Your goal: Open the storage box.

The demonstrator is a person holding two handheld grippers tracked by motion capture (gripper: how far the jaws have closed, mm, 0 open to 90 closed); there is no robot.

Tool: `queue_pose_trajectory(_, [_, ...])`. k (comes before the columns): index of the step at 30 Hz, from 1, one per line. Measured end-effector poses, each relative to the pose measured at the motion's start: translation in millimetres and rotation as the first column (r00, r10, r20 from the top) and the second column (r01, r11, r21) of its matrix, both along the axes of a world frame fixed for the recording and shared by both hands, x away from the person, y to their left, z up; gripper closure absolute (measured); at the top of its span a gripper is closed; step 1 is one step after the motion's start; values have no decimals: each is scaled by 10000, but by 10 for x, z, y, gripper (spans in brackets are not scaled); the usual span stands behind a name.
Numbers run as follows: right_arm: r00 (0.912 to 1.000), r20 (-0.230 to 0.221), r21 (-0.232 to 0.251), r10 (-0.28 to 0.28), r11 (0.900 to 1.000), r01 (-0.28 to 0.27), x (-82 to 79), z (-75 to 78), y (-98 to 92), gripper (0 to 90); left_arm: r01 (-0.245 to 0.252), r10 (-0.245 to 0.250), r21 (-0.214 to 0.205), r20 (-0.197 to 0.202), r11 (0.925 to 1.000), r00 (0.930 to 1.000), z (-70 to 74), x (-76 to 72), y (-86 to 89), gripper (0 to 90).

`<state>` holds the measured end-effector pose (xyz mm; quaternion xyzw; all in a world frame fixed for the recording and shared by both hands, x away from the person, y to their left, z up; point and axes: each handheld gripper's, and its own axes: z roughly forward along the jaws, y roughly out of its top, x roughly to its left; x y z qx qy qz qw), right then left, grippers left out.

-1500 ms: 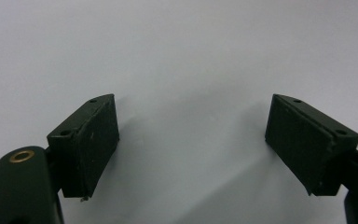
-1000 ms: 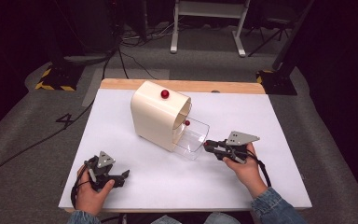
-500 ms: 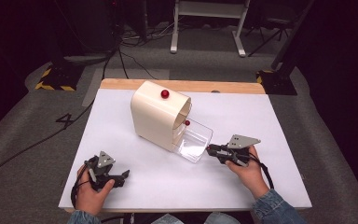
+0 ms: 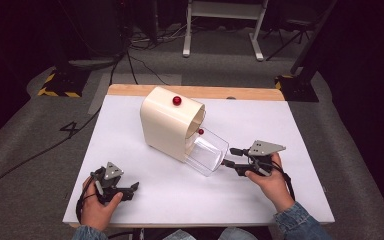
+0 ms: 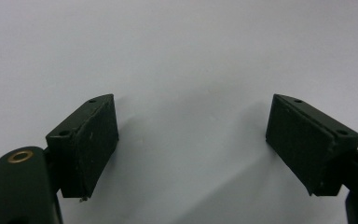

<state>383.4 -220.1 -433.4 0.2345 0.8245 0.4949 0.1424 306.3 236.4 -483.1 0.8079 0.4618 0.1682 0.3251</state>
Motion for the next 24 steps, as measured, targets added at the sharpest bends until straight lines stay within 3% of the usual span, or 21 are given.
queue_pose_trajectory(14, [9978,452,546,484,9972,-508,85,336,345,487,-2,2,-37,10,10000,10000,-2,4,1,167])
queue_pose_trajectory(24, [9967,500,971,633,9930,-679,338,448,662,540,21,-21,18,50,10000,10000,-3,-3,2,167])
